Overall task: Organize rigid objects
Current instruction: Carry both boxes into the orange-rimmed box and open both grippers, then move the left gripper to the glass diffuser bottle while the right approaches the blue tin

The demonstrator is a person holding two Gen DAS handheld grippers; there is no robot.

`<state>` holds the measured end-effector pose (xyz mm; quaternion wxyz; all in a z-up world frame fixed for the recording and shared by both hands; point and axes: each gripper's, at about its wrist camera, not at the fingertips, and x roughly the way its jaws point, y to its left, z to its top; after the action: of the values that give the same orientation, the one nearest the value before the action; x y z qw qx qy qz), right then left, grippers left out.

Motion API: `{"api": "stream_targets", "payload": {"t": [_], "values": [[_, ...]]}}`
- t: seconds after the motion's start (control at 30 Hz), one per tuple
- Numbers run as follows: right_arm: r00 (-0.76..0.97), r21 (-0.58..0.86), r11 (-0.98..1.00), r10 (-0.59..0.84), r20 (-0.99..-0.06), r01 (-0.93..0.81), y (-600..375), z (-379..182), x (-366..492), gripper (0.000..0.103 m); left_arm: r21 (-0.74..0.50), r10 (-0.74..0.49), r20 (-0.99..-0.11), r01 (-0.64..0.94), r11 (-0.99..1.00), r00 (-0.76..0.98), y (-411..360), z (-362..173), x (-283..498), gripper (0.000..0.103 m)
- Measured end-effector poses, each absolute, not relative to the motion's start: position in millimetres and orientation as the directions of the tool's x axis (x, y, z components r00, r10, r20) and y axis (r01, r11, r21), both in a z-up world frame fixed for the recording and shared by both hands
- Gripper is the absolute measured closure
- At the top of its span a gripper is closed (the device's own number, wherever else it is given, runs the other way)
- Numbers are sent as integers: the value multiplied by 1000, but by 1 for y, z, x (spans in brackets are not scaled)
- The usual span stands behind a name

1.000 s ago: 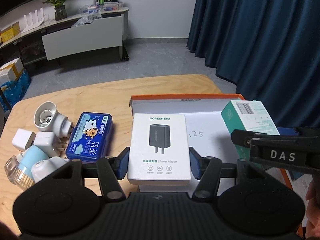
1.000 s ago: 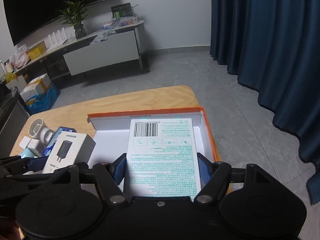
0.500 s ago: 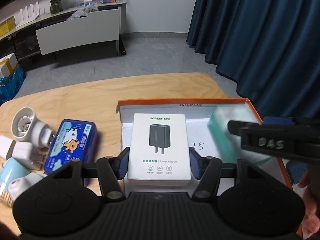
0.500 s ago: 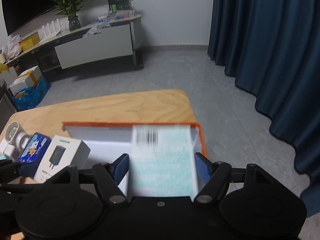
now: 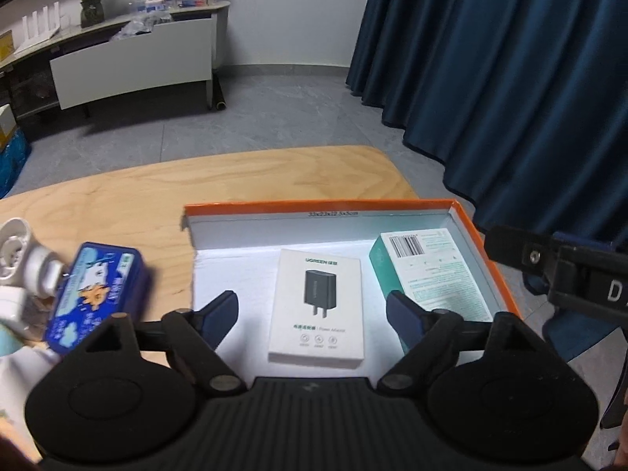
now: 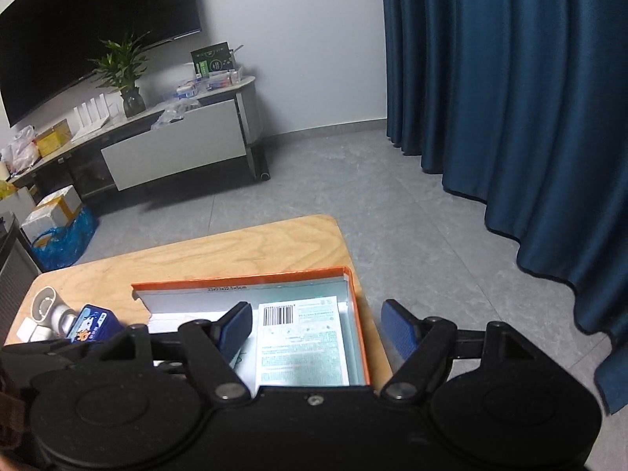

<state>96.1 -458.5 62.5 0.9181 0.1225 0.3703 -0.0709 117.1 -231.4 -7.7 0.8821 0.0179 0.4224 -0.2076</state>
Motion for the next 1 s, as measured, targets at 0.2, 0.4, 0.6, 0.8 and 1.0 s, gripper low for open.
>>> {"api": "stream_targets", "payload": {"t": [0.2,0.4,0.6,0.8,1.0], "values": [[708,182,958,-30,-705,221,-446,66,79,15,-103,-307,-744,352,930,594,-210,14,98,8],[700,222,953,14,-714,207,-429,68,65,15,-75,-260,-750,312,947,608,-185,22,83,7],[688,226,961,58,-723,157,-400,69,58,15,-86,-238,-744,265,961,625,-154,26,75,6],[684,224,969,90,-723,109,-373,73,58,15,-72,-206,-737,228,971,644,-129,30,70,6],[676,217,974,118,-728,64,-349,75,60,15,-80,-191,-734,196,977,652,-108,29,68,6]]}}
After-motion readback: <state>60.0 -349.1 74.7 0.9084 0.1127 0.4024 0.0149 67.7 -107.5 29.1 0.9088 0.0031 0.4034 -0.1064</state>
